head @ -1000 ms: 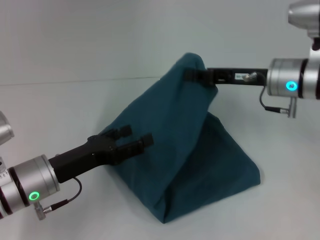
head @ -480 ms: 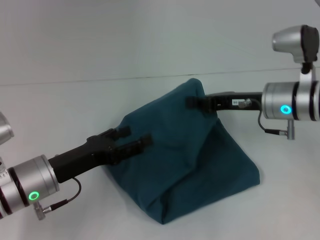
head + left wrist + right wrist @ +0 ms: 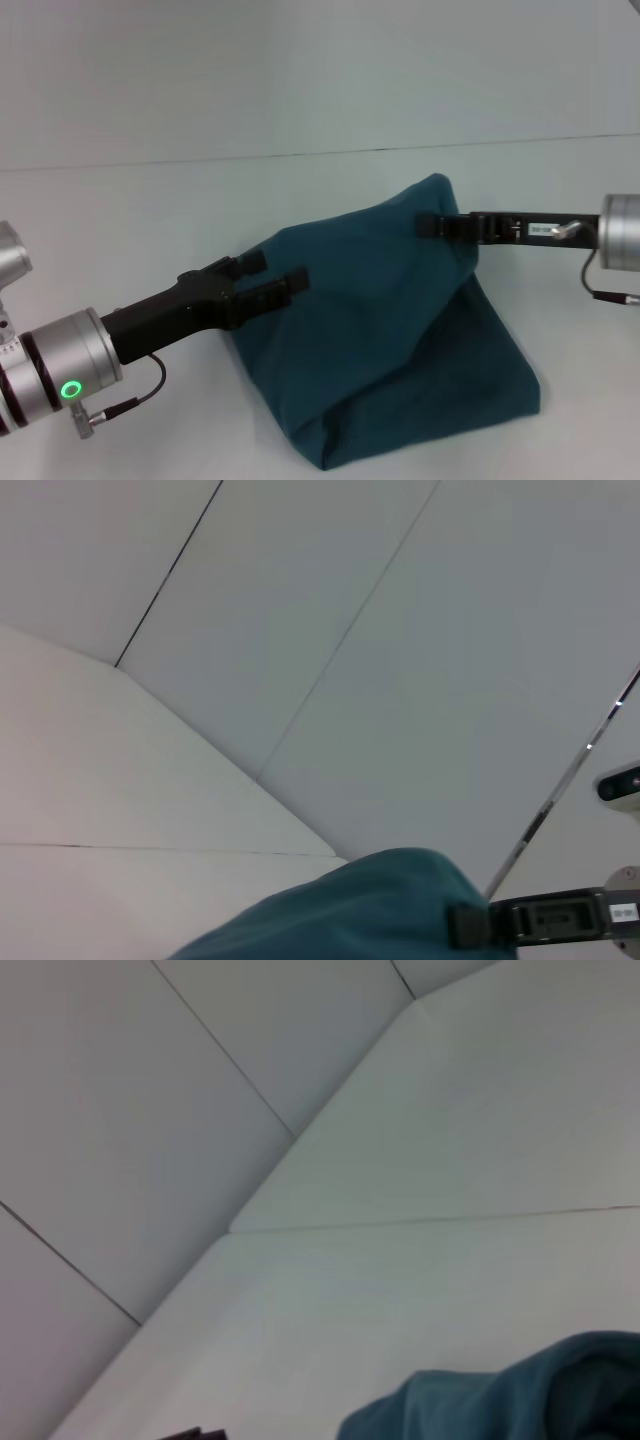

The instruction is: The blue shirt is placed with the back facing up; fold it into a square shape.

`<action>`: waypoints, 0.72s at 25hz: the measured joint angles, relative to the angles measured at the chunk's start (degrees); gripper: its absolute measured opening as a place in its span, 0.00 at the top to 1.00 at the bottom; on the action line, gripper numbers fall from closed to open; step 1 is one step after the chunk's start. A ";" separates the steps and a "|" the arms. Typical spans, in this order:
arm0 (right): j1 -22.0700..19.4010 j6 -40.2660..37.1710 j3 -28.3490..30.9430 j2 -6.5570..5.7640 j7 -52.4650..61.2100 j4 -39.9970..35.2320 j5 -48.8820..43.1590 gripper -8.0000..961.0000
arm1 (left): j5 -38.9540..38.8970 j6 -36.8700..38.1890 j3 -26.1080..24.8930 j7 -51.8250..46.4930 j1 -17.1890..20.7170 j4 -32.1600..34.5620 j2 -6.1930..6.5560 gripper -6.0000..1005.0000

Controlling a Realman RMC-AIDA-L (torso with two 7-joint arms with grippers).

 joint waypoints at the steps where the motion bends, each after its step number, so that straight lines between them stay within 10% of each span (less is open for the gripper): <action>1: -0.14 -1.30 0.86 -0.27 0.14 -0.03 0.00 0.88 | 0.00 0.00 0.02 -0.16 0.00 -0.01 0.00 0.11; 18: -0.22 -17.29 6.19 -1.19 2.40 -3.99 0.81 0.88 | 0.00 -0.77 0.08 -0.61 -0.01 -0.01 -0.02 0.12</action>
